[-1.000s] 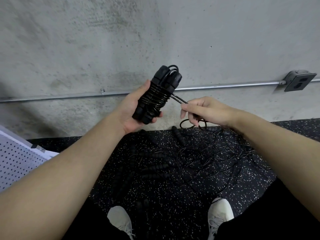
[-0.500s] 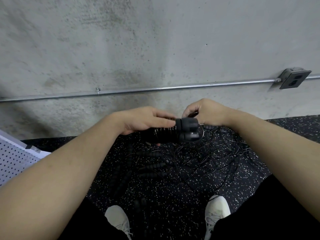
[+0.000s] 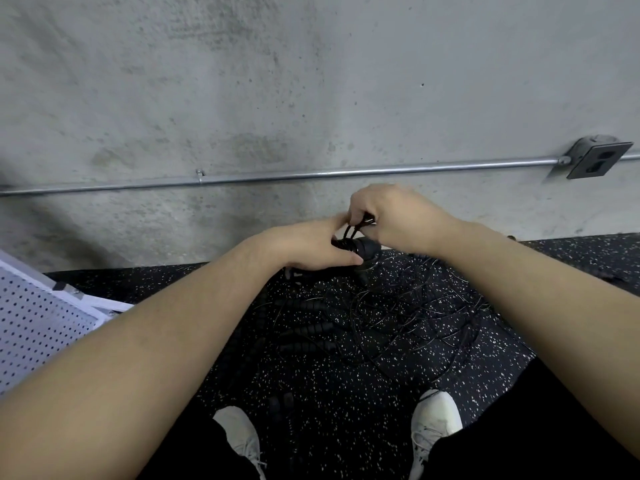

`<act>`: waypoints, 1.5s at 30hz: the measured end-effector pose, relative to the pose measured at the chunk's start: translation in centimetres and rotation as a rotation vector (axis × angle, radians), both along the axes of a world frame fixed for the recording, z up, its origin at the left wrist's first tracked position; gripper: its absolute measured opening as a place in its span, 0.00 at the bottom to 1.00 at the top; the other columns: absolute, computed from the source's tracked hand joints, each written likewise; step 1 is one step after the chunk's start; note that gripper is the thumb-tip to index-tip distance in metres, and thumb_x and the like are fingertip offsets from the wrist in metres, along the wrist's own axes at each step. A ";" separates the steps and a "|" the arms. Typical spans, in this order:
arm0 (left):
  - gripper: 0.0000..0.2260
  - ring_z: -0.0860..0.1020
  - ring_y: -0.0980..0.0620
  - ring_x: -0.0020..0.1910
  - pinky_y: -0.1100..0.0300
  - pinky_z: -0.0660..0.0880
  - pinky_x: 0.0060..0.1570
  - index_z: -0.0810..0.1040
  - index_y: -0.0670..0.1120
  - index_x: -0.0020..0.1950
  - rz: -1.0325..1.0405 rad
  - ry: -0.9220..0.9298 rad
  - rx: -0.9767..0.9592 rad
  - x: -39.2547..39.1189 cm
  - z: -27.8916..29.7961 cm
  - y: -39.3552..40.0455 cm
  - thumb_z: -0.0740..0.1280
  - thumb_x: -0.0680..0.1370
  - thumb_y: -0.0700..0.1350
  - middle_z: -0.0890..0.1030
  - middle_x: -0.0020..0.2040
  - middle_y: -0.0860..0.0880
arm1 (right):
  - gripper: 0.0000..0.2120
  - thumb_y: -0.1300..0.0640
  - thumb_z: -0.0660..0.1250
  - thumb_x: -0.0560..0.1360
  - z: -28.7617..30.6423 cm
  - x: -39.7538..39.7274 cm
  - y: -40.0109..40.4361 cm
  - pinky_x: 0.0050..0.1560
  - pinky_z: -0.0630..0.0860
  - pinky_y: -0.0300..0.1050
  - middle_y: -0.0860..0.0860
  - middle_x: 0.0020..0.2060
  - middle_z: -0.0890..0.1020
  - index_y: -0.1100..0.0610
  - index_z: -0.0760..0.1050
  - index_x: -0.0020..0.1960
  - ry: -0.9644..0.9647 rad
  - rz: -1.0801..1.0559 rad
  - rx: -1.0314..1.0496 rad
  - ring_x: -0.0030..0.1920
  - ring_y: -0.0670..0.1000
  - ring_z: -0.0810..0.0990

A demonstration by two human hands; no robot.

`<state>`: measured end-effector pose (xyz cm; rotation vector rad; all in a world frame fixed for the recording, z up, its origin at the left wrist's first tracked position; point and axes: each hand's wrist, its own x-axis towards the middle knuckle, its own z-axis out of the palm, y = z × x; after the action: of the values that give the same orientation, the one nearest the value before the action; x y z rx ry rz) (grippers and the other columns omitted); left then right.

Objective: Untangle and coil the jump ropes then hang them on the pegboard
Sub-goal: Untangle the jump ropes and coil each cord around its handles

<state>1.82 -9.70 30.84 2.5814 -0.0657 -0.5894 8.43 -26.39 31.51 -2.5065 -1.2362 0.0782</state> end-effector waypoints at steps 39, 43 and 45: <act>0.12 0.80 0.54 0.29 0.58 0.76 0.36 0.80 0.58 0.61 0.420 -0.341 -0.008 0.7 -1.5 4.6 0.62 0.82 0.59 0.84 0.35 0.53 | 0.12 0.54 0.61 0.84 0.8 -0.2 -3.9 0.34 0.66 0.19 0.39 0.59 0.82 0.47 0.80 0.64 0.627 -0.173 0.083 0.30 0.25 0.73; 0.11 0.80 0.55 0.27 0.60 0.74 0.34 0.80 0.60 0.60 0.452 -0.351 -0.036 0.7 -1.5 4.7 0.61 0.83 0.58 0.84 0.35 0.53 | 0.13 0.55 0.61 0.84 0.8 -0.6 -3.7 0.53 0.67 0.26 0.35 0.60 0.79 0.41 0.82 0.55 0.561 -0.049 0.049 0.50 0.25 0.75; 0.13 0.81 0.55 0.29 0.60 0.76 0.36 0.79 0.60 0.63 0.425 -0.372 -0.006 0.6 -1.3 4.3 0.60 0.83 0.59 0.84 0.37 0.53 | 0.12 0.47 0.61 0.83 0.6 -0.7 -3.3 0.47 0.68 0.30 0.40 0.57 0.82 0.44 0.83 0.50 0.516 -0.133 0.062 0.39 0.25 0.75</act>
<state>2.37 -5.38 29.52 2.5537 0.3482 0.0465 7.76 -29.65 32.10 -2.2975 -0.8443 0.6004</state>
